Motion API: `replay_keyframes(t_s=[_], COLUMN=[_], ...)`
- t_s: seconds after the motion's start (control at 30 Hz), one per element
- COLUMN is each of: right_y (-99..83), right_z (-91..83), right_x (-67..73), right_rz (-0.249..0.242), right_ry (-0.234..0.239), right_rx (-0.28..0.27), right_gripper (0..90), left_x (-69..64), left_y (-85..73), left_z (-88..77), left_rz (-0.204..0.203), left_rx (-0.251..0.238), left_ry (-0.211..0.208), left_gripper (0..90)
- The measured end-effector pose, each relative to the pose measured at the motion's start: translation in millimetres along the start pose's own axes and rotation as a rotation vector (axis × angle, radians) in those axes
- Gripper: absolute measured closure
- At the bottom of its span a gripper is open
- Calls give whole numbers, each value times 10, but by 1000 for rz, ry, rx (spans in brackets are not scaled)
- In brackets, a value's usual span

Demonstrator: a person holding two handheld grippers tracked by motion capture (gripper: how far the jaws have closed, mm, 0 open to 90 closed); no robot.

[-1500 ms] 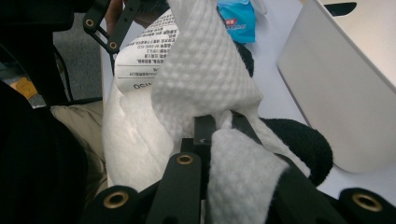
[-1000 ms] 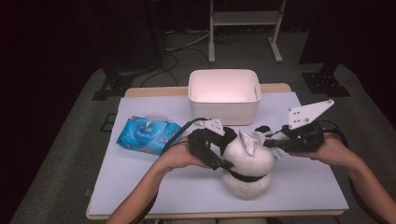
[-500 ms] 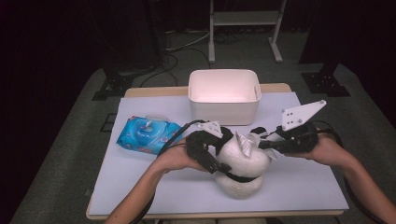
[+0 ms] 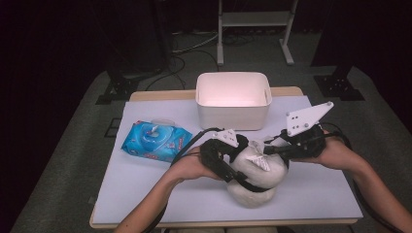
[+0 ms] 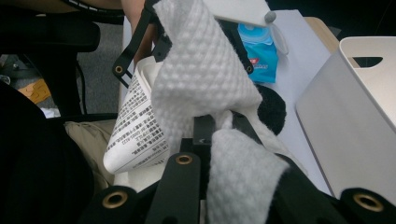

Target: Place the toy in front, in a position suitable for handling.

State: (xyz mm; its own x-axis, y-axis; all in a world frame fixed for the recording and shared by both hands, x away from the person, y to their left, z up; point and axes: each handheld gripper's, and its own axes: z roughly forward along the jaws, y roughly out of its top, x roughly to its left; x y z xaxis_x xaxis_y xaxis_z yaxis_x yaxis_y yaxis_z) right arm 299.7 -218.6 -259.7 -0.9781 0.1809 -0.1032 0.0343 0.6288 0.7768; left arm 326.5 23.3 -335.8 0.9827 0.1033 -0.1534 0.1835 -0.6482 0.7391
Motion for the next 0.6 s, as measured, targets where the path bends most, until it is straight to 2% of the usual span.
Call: replay_keyframes(t_s=[0.13, 0.47, 0.6], right_y=[-22, -292, -385], right_z=[-52, -220, -262], right_x=[-3, -66, -147], right_rz=[9, 66, 97], right_ry=[7, -45, -72], right_rx=[17, 53, 54], right_gripper=[821, 817, 807], left_x=[-22, -42, -69], left_y=[-1, 29, 50], left_z=[-5, 5, 14], left_rz=[14, 41, 51], left_rx=[-8, 8, 16], left_ry=[-2, 9, 24], left_gripper=[235, 238, 238])
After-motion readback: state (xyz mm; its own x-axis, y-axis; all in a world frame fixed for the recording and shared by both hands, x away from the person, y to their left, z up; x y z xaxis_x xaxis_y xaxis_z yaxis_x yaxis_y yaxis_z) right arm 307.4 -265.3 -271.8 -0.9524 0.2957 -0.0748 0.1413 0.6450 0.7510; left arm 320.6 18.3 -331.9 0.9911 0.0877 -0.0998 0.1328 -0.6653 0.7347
